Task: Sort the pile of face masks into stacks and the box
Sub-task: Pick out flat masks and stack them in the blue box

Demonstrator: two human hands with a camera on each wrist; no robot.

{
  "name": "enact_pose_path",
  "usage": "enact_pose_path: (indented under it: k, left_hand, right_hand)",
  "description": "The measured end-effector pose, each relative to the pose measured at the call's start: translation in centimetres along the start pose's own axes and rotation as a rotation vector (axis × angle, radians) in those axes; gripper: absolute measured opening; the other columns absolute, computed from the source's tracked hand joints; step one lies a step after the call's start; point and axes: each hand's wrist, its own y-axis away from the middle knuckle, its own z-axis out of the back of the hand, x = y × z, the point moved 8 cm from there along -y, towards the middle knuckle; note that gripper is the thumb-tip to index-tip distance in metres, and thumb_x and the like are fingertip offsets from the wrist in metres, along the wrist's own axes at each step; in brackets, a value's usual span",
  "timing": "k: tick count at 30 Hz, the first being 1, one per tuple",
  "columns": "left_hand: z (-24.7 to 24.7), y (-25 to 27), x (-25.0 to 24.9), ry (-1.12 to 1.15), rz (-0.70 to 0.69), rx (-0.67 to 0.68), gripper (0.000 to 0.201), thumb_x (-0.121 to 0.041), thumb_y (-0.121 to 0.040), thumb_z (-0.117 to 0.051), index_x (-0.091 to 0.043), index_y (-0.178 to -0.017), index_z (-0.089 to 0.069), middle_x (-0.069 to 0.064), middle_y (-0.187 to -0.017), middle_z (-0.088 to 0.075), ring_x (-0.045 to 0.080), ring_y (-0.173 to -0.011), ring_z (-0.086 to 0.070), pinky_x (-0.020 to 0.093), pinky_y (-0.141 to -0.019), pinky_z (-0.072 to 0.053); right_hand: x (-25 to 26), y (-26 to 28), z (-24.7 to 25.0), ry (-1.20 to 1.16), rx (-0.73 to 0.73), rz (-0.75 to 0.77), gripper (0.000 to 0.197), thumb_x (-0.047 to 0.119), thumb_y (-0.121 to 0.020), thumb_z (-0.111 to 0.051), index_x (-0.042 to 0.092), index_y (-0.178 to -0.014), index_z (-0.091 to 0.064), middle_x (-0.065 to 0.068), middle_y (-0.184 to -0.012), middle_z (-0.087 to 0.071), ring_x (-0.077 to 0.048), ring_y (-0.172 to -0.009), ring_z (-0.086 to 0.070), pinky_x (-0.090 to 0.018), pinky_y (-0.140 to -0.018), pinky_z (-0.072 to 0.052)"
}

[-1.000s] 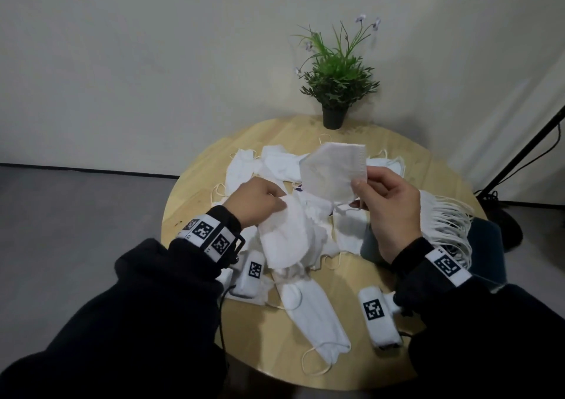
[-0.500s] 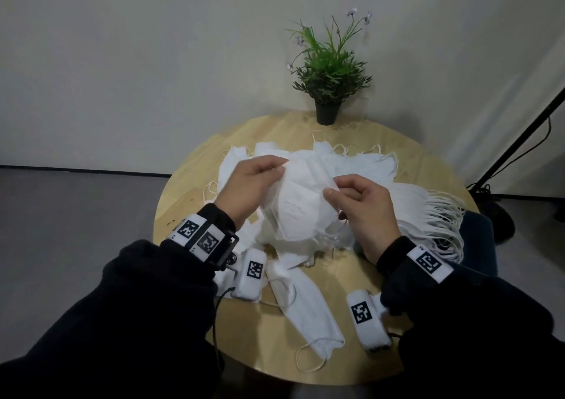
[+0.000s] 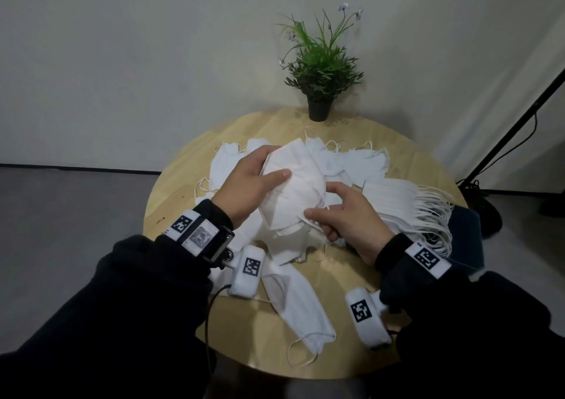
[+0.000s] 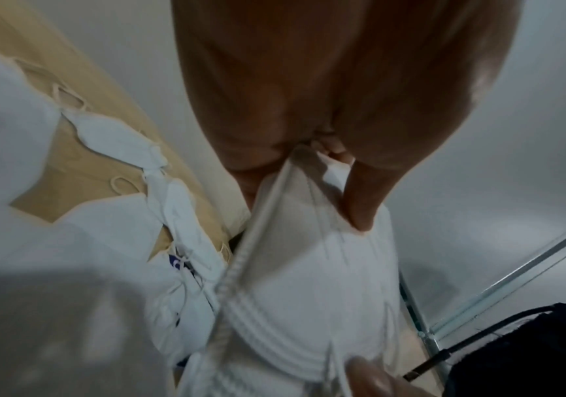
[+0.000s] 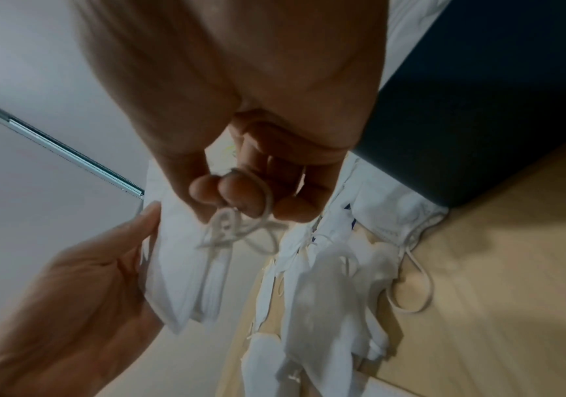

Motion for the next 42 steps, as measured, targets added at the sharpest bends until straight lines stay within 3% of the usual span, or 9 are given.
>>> enact_pose_path:
  k: [2,8,16,19,24,27,30,34,42]
  left_hand:
    - [0.2,-0.1,0.1,-0.014,0.01,0.041,0.03,-0.003,-0.098,-0.065,-0.01,-0.127,-0.063,0.014,-0.113,-0.074,0.028,-0.099,-0.073,0.046,-0.09,-0.059]
    - [0.4,0.3,0.2,-0.088,0.044,0.171,0.044,0.005,-0.098,-0.06,-0.019,-0.135,-0.056,0.007,-0.111,-0.072,0.021,-0.096,-0.073,0.03,-0.078,-0.058]
    - [0.7,0.1,-0.6,-0.114,-0.007,0.186,0.069,0.012,-0.095,-0.06,-0.04,-0.14,-0.053,0.017,-0.125,-0.067,0.026,-0.104,-0.069,0.031,-0.079,-0.057]
    - [-1.0,0.5,-0.6,-0.183,-0.025,0.26,0.066,0.011,-0.094,-0.06,-0.037,-0.139,-0.055,0.002,-0.13,-0.064,0.021,-0.112,-0.067,0.038,-0.089,-0.059]
    - [-3.0,0.7,-1.4,-0.344,-0.112,0.296,0.061,0.007,-0.092,-0.063,-0.038,-0.132,-0.057,-0.022,-0.128,-0.057,0.018,-0.105,-0.062,0.037,-0.09,-0.054]
    - [-2.9,0.5,-1.1,-0.485,-0.131,0.274,0.056,0.002,-0.092,-0.064,-0.043,-0.125,-0.055,-0.01,-0.103,-0.06,0.026,-0.076,-0.056,0.042,-0.069,-0.05]
    - [-3.5,0.5,-1.4,-0.441,-0.153,0.279,0.055,0.003,-0.091,-0.068,-0.038,-0.126,-0.057,0.007,-0.107,-0.057,0.036,-0.084,-0.059,0.051,-0.077,-0.053]
    - [-5.6,0.3,-3.8,-0.51,-0.278,0.231,0.056,-0.001,-0.091,-0.07,-0.04,-0.13,-0.06,-0.021,-0.131,-0.058,0.019,-0.104,-0.064,0.04,-0.091,-0.055]
    - [-14.6,0.1,-4.8,-0.675,-0.542,0.209,0.046,-0.004,-0.091,-0.069,-0.021,-0.133,-0.06,-0.015,-0.129,-0.062,0.004,-0.112,-0.056,0.012,-0.097,-0.04]
  right_hand:
    - [0.1,0.1,0.1,0.021,-0.011,-0.005,0.011,0.01,-0.09,-0.076,0.005,-0.09,-0.066,-0.01,-0.063,-0.056,-0.02,-0.058,-0.05,-0.035,-0.059,-0.044]
    - [0.7,0.3,1.3,-0.224,-0.13,0.014,0.035,-0.001,-0.086,-0.058,0.018,-0.057,-0.053,-0.007,-0.068,-0.051,-0.03,-0.073,-0.048,-0.04,-0.069,-0.043]
    - [1.6,1.4,1.6,-0.247,-0.076,-0.014,0.012,0.015,-0.094,-0.072,0.007,-0.089,-0.064,0.002,-0.058,-0.043,-0.012,-0.048,-0.039,-0.025,-0.047,-0.033]
    - [1.3,1.9,2.3,0.037,-0.083,0.023,0.036,0.025,-0.078,-0.089,-0.005,-0.091,-0.074,-0.005,-0.069,-0.068,-0.012,-0.059,-0.062,-0.022,-0.056,-0.046]
    - [0.9,2.4,4.8,0.184,-0.213,0.024,0.023,0.019,-0.081,-0.084,0.002,-0.071,-0.072,-0.003,-0.062,-0.061,-0.015,-0.059,-0.055,-0.03,-0.06,-0.044]
    - [1.0,3.2,6.4,-0.16,-0.267,-0.002,0.029,0.007,-0.094,-0.061,0.002,-0.065,-0.062,-0.016,-0.075,-0.067,-0.026,-0.074,-0.065,-0.038,-0.074,-0.048]
    - [1.6,4.3,6.6,-0.604,-0.167,-0.007,0.028,0.009,-0.098,-0.052,0.011,-0.07,-0.049,-0.013,-0.068,-0.052,-0.025,-0.061,-0.058,-0.036,-0.066,-0.053]
    - [2.7,6.1,10.1,-0.149,-0.287,0.177,0.014,0.001,-0.091,-0.072,0.01,-0.086,-0.064,-0.006,-0.066,-0.056,-0.016,-0.057,-0.051,-0.027,-0.056,-0.044]
    - [2.2,9.2,18.2,0.073,-0.545,0.233,0.028,-0.008,-0.088,-0.065,0.011,-0.108,-0.071,-0.011,-0.063,-0.059,-0.015,-0.055,-0.06,-0.027,-0.059,-0.051]
